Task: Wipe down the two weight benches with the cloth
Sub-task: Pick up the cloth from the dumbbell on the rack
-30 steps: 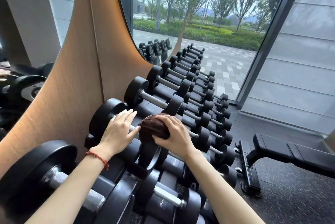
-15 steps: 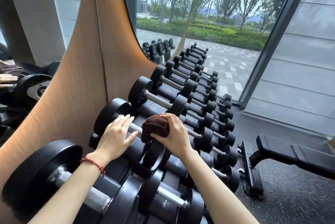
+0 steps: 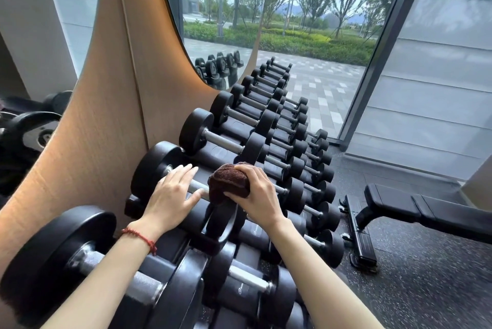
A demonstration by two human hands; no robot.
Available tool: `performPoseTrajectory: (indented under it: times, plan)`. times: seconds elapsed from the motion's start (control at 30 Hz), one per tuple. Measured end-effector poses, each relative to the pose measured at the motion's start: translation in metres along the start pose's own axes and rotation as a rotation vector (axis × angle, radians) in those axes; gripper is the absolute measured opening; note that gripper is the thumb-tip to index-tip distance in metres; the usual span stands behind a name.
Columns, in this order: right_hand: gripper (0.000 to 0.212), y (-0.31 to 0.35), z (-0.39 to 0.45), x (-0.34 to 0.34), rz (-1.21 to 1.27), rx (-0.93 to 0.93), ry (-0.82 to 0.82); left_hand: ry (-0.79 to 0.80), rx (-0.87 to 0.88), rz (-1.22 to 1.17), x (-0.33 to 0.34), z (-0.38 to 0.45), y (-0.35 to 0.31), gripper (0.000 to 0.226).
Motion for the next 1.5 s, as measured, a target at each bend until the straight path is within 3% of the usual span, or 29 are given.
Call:
performPoseTrajectory:
  times: [0.33, 0.87, 1.13, 1.5]
  plan:
    - [0.056, -0.001, -0.066, -0.068, -0.032, 0.068, -0.075, -0.019, 0.071, -0.027, -0.011, -0.024, -0.06, 0.055]
    - [0.055, -0.003, -0.279, -0.232, -0.103, 0.285, -0.193, 0.082, 0.294, -0.103, 0.036, -0.161, -0.267, 0.052]
    - [0.054, 0.002, -0.375, -0.254, -0.11, 0.426, -0.173, 0.207, 0.362, -0.066, 0.077, -0.244, -0.309, 0.051]
    - [0.053, 0.008, -0.497, -0.26, -0.179, 0.67, -0.297, 0.34, 0.561, -0.09, 0.125, -0.326, -0.362, 0.058]
Point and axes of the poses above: each hand's wrist, its own z-axis towards the middle knuckle, its own x-axis out of the palm, y = z × x, the point moved 9 cm from there along z, towards the middle knuckle, and after that the axes turned 5 degrees about z, right-handed, at the moved point
